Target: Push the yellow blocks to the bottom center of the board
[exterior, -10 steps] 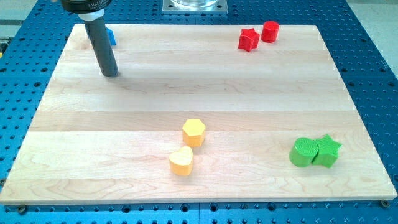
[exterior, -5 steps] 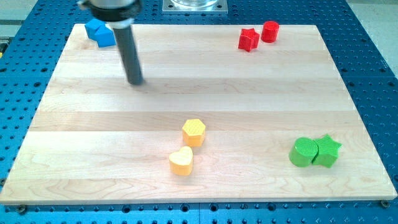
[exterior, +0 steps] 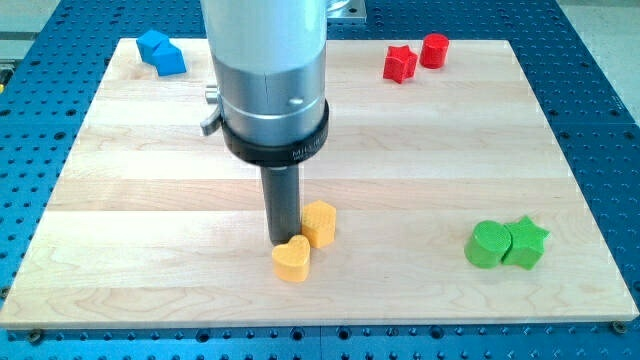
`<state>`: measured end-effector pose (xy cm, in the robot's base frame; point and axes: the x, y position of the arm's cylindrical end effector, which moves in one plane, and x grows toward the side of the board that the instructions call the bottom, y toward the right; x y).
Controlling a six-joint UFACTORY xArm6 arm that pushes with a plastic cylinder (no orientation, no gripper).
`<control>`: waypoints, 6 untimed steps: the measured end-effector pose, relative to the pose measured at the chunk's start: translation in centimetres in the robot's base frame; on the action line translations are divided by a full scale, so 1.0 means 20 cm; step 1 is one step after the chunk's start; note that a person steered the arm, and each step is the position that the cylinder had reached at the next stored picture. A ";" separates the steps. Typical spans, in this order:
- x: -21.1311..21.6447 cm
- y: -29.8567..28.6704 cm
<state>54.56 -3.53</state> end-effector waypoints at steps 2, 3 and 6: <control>-0.22 0.23; -0.20 0.27; -0.04 0.14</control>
